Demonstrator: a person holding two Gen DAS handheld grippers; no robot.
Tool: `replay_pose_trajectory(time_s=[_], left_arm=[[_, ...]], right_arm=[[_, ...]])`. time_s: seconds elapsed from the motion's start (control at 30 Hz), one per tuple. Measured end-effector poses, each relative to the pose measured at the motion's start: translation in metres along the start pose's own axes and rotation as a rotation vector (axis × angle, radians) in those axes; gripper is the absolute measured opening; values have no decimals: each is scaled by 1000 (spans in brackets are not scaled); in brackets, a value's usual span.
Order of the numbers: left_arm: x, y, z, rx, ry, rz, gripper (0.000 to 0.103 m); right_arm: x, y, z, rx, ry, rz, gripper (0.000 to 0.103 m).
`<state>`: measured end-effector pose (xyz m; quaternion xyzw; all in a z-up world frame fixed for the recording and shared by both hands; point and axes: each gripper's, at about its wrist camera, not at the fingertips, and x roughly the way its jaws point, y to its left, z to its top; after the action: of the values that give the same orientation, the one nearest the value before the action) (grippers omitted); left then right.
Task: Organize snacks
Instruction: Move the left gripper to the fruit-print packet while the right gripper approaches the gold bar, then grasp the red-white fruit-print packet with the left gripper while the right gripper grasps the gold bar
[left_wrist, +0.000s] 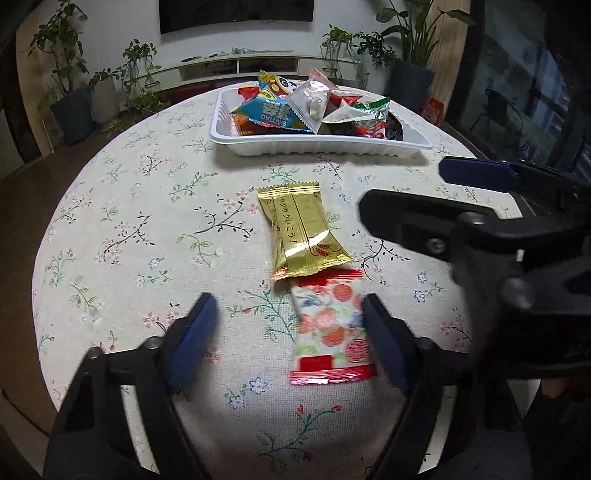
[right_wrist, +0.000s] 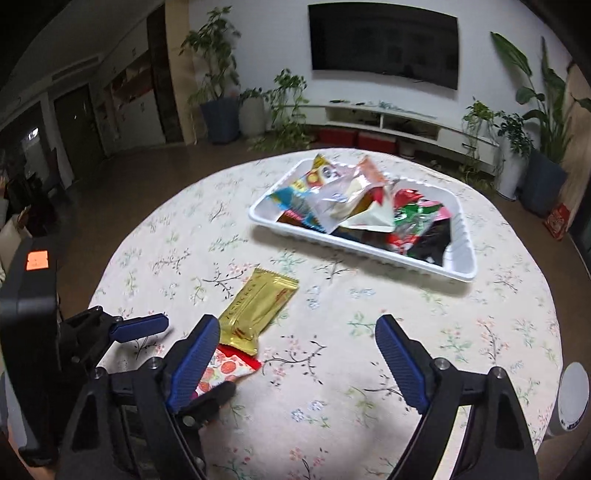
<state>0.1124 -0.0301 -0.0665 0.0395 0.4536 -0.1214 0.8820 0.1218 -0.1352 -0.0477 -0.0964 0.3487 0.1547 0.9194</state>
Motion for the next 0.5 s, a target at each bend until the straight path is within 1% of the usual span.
replay_pose_trajectory(time_s=[0.03, 0.07, 0.23, 0.3, 0.37, 0.43, 0.5], left_arm=[[3, 1, 0, 0, 11, 0, 62], [5, 1, -1, -2, 20, -3, 60], [6, 7, -2, -27, 7, -28, 60], [5, 11, -1, -43, 3, -39, 56], [4, 13, -1, -42, -1, -25, 42], [4, 17, -2, -49, -4, -16, 35], [4, 21, -1, -60, -5, -31, 35]], right_arm=[[3, 1, 1, -1, 12, 0, 89], [7, 2, 3, 1, 28, 4, 88], [26, 6, 16, -2, 81, -5, 86], [34, 9, 21, -13, 101, -11, 86], [40, 11, 23, -10, 112, -9, 86], [45, 11, 23, 1, 127, -1, 83], [50, 9, 24, 15, 140, 1, 81]])
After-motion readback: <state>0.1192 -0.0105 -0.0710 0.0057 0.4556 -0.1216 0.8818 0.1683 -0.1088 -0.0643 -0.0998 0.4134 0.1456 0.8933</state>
